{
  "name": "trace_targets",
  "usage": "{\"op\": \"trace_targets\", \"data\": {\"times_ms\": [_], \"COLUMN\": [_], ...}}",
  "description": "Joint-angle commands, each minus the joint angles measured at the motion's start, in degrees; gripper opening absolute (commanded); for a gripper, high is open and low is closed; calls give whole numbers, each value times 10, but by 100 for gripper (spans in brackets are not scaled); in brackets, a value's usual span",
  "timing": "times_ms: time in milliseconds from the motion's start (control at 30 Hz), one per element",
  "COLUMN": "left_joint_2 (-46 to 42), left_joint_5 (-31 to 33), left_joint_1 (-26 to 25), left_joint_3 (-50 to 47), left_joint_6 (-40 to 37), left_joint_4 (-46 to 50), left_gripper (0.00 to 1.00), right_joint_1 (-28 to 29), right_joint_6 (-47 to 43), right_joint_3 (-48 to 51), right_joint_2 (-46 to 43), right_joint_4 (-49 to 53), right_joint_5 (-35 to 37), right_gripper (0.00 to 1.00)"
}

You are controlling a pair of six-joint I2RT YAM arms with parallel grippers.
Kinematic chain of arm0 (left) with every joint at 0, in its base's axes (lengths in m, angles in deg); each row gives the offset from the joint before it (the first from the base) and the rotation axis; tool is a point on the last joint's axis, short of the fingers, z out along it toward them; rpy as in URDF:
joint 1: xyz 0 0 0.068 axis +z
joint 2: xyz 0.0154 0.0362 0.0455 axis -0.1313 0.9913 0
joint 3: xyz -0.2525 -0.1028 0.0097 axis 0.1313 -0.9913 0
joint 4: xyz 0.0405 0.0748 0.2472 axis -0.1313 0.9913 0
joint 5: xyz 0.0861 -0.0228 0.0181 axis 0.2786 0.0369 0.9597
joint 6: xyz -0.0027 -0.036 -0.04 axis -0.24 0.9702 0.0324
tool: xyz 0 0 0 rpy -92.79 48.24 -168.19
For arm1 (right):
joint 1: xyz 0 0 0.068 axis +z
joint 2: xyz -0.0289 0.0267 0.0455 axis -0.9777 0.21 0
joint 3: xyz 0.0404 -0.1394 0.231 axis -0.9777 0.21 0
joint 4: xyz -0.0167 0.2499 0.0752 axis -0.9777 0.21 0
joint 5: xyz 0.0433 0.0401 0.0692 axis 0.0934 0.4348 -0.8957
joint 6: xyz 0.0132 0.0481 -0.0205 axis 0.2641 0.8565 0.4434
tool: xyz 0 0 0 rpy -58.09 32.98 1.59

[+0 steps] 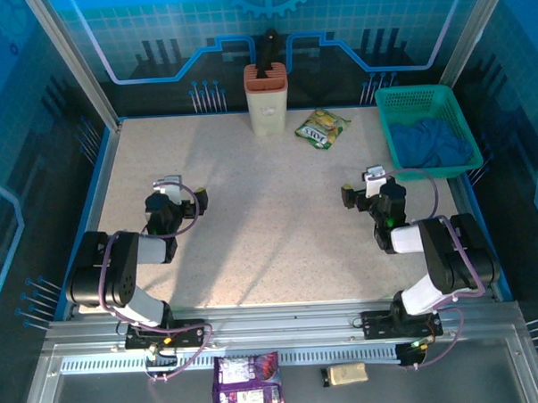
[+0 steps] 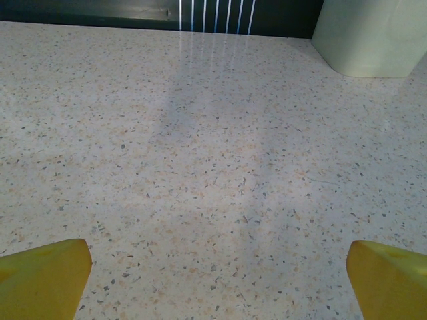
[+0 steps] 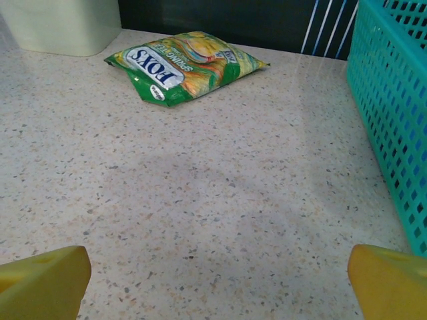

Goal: Fold the inside-out t-shirt

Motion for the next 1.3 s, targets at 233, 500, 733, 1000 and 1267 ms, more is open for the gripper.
{"op": "trace_targets", "data": {"times_ms": [233,500,733,1000,1267], "left_joint_2": [-159,-243,-254,-204,-203], "left_joint_5": [82,79,20,0,-18], "left_joint_1": [-31,-49,-49,-48,-48], "left_joint_3": [42,135,256,378,368], "left_joint_6": [9,66,136,107,107], "left_joint_4": [192,412,638,851,858], "left_gripper": [99,99,99,99,99], "right_joint_1": [13,-37,-119,-203,-235], "right_joint_6": [2,70,142,251,325], "right_joint_3": [-11,-143,-349,-615,-775], "right_joint_2": [-87,-130,-71,104,270], "right_joint_4": [63,301,513,743,855], "right_joint_5": [70,51,-7,-74,-73], "right_gripper": [100,100,98,86,76]}}
